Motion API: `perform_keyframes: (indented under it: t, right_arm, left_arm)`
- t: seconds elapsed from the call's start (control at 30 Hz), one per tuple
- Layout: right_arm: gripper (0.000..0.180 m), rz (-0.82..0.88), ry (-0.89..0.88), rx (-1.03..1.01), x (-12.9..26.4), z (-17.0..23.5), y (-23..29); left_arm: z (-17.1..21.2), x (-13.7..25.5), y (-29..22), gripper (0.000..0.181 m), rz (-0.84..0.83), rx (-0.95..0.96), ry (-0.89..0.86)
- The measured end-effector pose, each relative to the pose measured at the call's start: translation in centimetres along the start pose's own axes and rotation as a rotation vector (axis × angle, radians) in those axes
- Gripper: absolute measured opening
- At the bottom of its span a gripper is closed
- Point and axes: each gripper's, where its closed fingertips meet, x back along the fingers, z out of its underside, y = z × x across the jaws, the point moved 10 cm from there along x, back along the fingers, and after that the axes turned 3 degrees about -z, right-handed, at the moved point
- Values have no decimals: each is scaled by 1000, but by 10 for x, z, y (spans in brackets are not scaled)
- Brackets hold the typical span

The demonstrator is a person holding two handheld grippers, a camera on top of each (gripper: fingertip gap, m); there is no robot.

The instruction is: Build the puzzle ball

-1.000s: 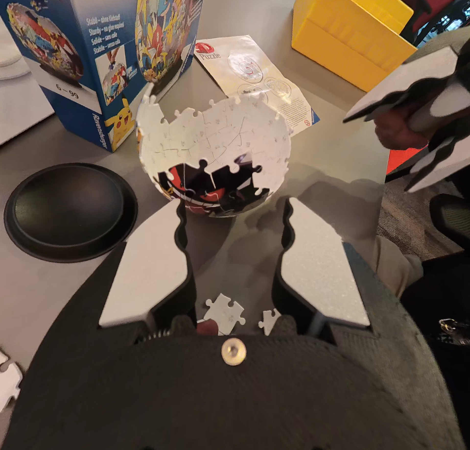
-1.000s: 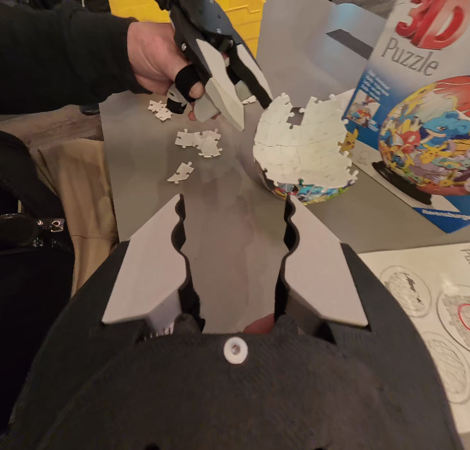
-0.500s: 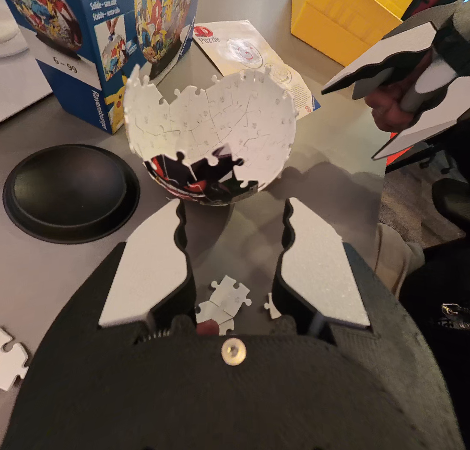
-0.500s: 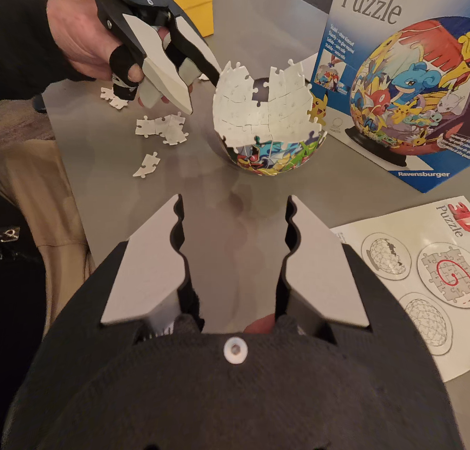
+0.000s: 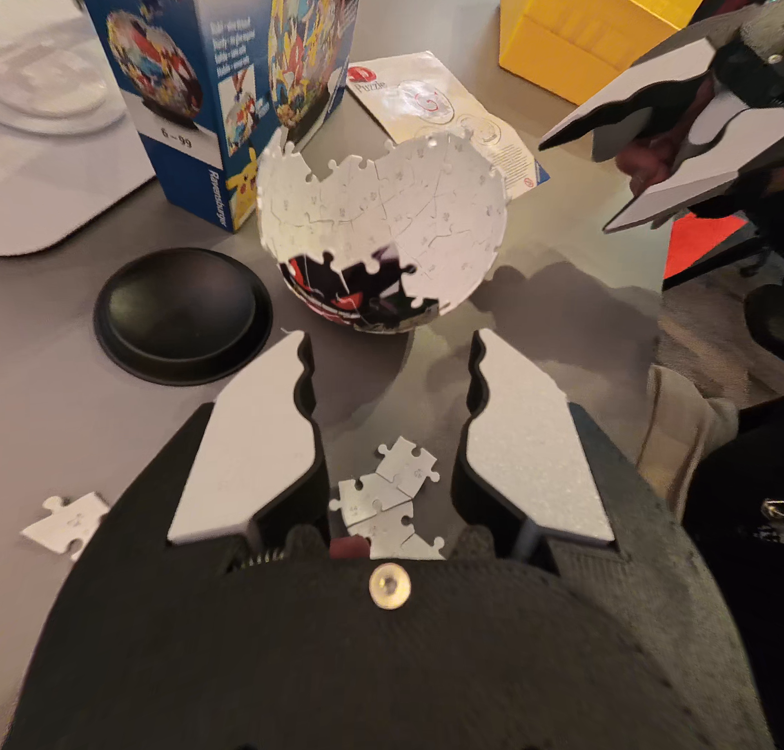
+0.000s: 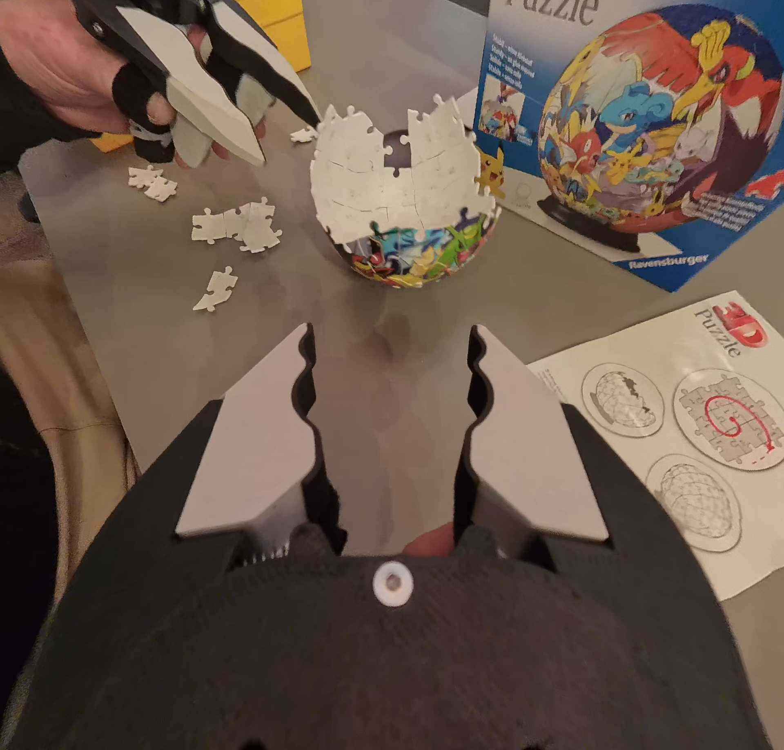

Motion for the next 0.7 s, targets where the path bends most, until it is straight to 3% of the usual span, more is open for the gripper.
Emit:
perform_keyframes:
  t: [0.2, 0.47, 0.7]
  right_arm:
    - [70, -10, -4, 1, 0, 14, -4]
    - [56, -16, -78, -21, 10, 21, -12]
    - [50, -33, -130, -44, 8, 28, -16]
  left_arm:
    - [-22, 15, -38, 57, -80, -146, -53]
    - [-28, 3, -65, 50, -135, -225, -12]
    - [-50, -42, -99, 50, -189, -306, 66]
